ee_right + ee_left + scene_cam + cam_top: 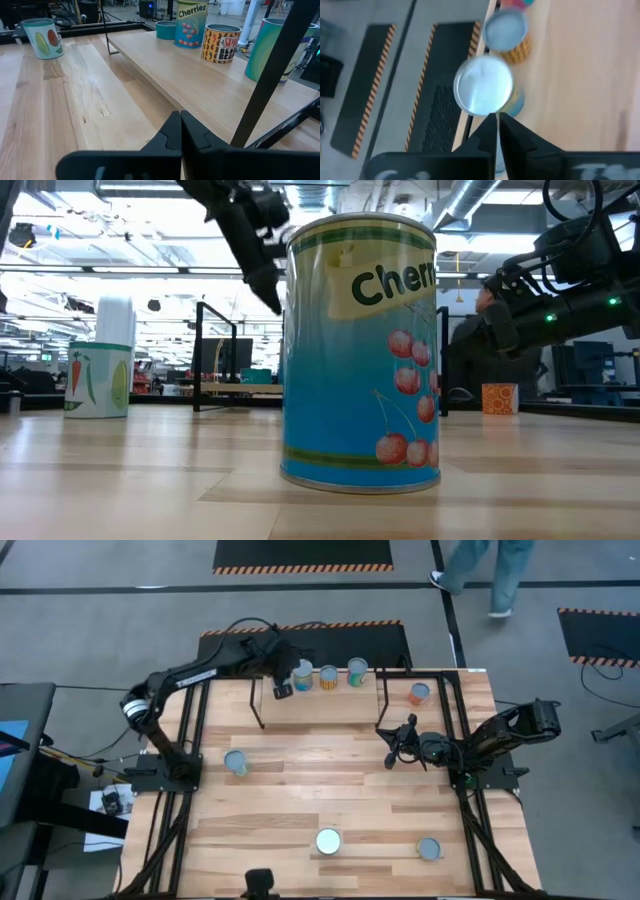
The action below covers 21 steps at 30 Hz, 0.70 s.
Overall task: Pick and place cans onto a shelf
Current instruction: Put the canned cherries on the shelf
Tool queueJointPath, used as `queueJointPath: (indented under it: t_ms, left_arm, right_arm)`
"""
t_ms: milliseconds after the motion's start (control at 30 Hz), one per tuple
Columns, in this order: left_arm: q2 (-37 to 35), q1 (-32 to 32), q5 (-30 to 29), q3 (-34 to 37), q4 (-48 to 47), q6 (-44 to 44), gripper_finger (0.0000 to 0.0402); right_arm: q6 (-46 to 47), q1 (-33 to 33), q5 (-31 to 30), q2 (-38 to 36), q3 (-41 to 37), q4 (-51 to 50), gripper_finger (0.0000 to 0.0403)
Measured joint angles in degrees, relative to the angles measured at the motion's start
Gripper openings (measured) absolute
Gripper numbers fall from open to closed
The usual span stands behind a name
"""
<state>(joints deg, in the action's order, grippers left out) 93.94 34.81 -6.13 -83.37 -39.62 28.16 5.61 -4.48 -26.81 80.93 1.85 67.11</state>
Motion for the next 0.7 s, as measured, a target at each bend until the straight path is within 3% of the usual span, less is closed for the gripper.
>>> queueJointPath:
  t_ms: [233, 400, 700]
  left_arm:
    - [-11.99, -2.7, 1.5, 7.64, 4.64, -3.15, 0.0]
    - [-23.97, -5.15, 5.32, 21.61, 15.44, -8.87, 0.0]
    - [-40.34, -14.14, 5.52, 45.34, 35.54, -17.58, 0.0]
  right_arm:
    - [-0.94, 1.32, -0.04, 0.02, 0.0, 0.23, 0.0008]
    - [-1.15, 1.49, -0.09, 0.02, 0.0, 0.79, 0.0008]
    - [-1.37, 1.47, -0.09, 0.0, 0.0, 2.17, 0.0008]
